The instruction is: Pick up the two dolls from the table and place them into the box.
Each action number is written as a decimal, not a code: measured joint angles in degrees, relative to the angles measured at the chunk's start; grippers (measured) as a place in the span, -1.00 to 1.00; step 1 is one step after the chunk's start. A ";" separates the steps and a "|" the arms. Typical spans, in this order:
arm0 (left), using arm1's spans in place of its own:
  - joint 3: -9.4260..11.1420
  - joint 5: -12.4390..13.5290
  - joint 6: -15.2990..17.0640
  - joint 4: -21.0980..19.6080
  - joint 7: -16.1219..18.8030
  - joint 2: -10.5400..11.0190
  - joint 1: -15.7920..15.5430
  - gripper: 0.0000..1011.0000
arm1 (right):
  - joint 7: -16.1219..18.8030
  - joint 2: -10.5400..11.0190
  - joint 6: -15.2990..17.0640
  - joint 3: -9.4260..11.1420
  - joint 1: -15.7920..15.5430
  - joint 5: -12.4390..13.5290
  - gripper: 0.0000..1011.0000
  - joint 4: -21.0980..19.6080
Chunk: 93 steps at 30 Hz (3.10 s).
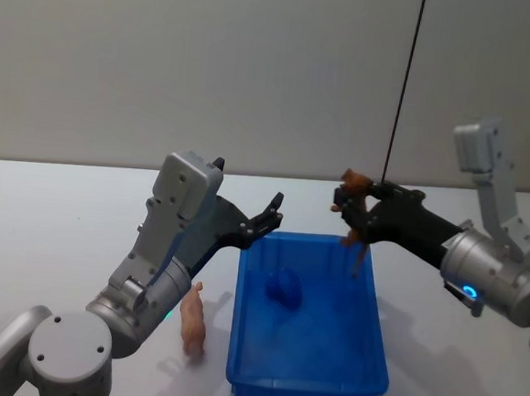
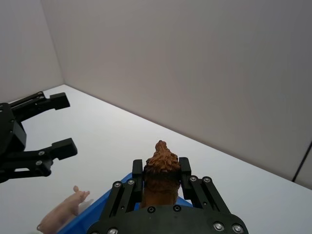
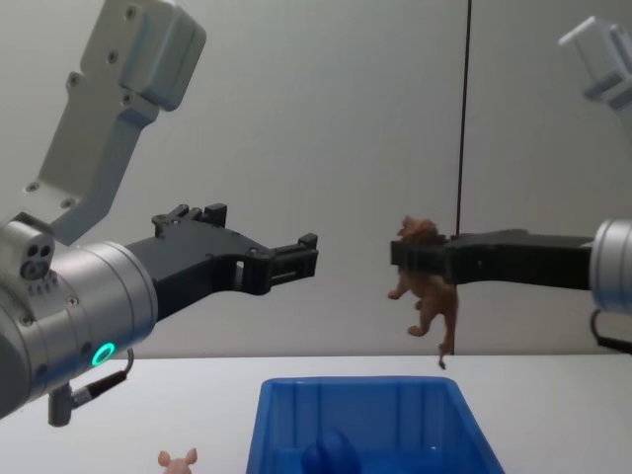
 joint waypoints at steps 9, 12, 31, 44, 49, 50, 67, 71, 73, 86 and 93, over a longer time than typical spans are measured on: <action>0.00 0.00 0.00 0.00 0.00 0.00 0.00 0.98 | 1.17 -1.39 1.06 -1.54 0.81 -0.72 -0.17 1.77; 0.00 0.00 0.00 0.00 0.00 0.00 0.00 0.98 | 1.35 -1.75 1.47 -2.00 0.96 -0.97 -0.17 2.56; 0.00 0.00 0.00 0.00 0.00 0.00 0.00 0.98 | 2.19 -2.21 2.11 -3.32 0.58 -0.61 0.83 4.99; 0.00 0.00 0.00 0.00 0.00 0.00 0.00 0.98 | -0.12 1.20 -0.34 -1.06 -2.37 1.84 0.98 1.46; 0.00 0.00 0.00 0.00 0.00 0.00 0.00 0.98 | -1.46 3.51 -0.88 0.50 -4.21 2.94 0.98 -0.39; 0.00 0.00 0.00 0.00 0.00 0.00 0.00 0.98 | -1.63 3.79 -0.92 0.71 -4.42 3.10 0.98 -0.58; -0.02 0.00 0.07 0.00 0.00 0.01 0.05 0.98 | -3.35 9.14 -0.61 4.09 -8.65 5.04 0.98 -3.97; -0.09 0.13 0.72 -0.49 0.43 0.21 0.42 0.98 | -3.52 9.79 -0.53 4.46 -9.17 5.24 0.98 -4.35; -0.13 0.15 1.34 -0.95 1.09 0.44 0.77 0.98 | -3.56 9.95 -0.51 4.54 -9.30 5.31 0.98 -4.46; -0.49 -2.44 6.28 -5.29 7.24 2.71 5.17 0.98 | -3.74 10.79 -0.40 5.05 -9.97 5.59 0.98 -4.95; -0.67 -5.29 8.80 -7.89 11.00 4.43 8.77 0.98 | -3.79 10.99 -0.36 5.18 -10.13 5.64 0.98 -5.07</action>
